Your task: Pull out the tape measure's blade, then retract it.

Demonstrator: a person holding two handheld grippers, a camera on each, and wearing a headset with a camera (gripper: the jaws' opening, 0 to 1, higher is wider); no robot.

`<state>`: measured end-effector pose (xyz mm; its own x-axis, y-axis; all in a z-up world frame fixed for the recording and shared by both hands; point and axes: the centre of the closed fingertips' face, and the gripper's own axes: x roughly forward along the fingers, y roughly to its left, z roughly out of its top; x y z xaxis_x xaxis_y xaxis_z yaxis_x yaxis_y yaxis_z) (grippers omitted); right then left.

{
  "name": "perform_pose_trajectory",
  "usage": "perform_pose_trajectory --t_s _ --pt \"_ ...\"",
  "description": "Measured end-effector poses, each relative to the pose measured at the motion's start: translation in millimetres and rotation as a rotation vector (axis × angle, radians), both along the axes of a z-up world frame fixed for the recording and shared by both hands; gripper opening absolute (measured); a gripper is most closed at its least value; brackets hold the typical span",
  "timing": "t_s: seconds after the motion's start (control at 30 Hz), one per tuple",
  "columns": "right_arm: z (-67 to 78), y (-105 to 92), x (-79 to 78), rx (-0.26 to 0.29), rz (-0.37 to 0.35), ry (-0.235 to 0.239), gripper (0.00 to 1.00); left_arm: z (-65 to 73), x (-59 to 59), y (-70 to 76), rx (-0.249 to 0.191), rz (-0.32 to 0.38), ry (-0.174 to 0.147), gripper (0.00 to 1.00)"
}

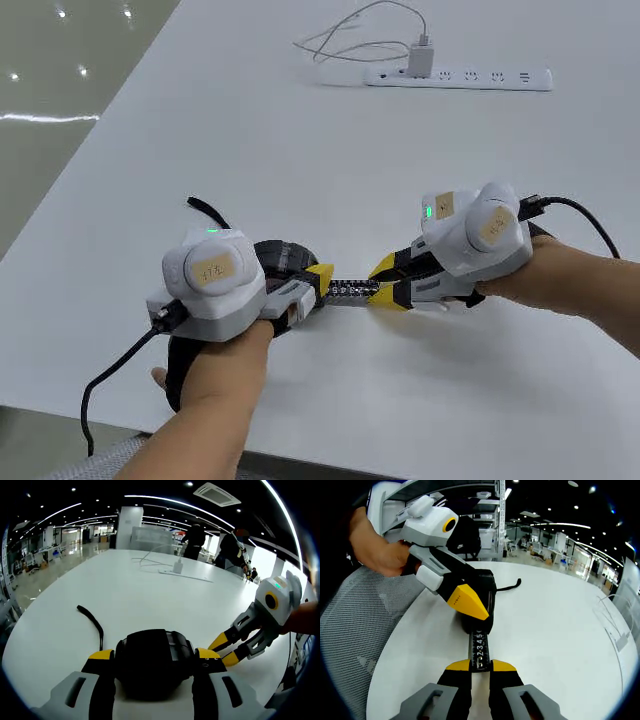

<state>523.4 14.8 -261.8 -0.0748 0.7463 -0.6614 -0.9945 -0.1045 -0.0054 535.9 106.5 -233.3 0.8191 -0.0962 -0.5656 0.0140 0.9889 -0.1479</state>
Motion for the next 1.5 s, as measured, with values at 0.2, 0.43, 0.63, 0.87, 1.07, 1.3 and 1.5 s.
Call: perform_pose_trajectory --t_s 0.2,0.43,0.63,0.87,1.07,1.3,1.5 --pt "0.2 7.5 -1.7 0.002 0.007 0.003 0.08 0.0 0.3 0.3 -0.001 0.001 -0.002 0.57" --pt "-0.1 15.0 -2.9 0.006 0.016 0.005 0.08 0.1 0.2 0.5 -0.004 0.002 -0.002 0.57" --pt "-1.0 22.2 -4.3 0.013 0.014 0.013 0.08 0.1 0.6 1.0 -0.007 0.005 -0.004 0.57" --pt "-0.9 30.9 -6.3 0.022 0.015 0.016 0.08 0.0 1.1 1.3 -0.009 0.006 -0.003 0.58" --pt "-1.2 35.7 -6.8 0.026 0.014 0.018 0.08 0.1 1.5 1.8 -0.012 0.007 -0.003 0.58" --pt "-1.2 39.1 -6.8 0.027 0.015 0.017 0.08 0.5 1.5 2.0 -0.018 0.011 -0.006 0.58" --pt "-1.1 40.8 -6.5 0.026 0.014 0.016 0.08 0.6 1.1 2.4 -0.021 0.013 -0.007 0.58"
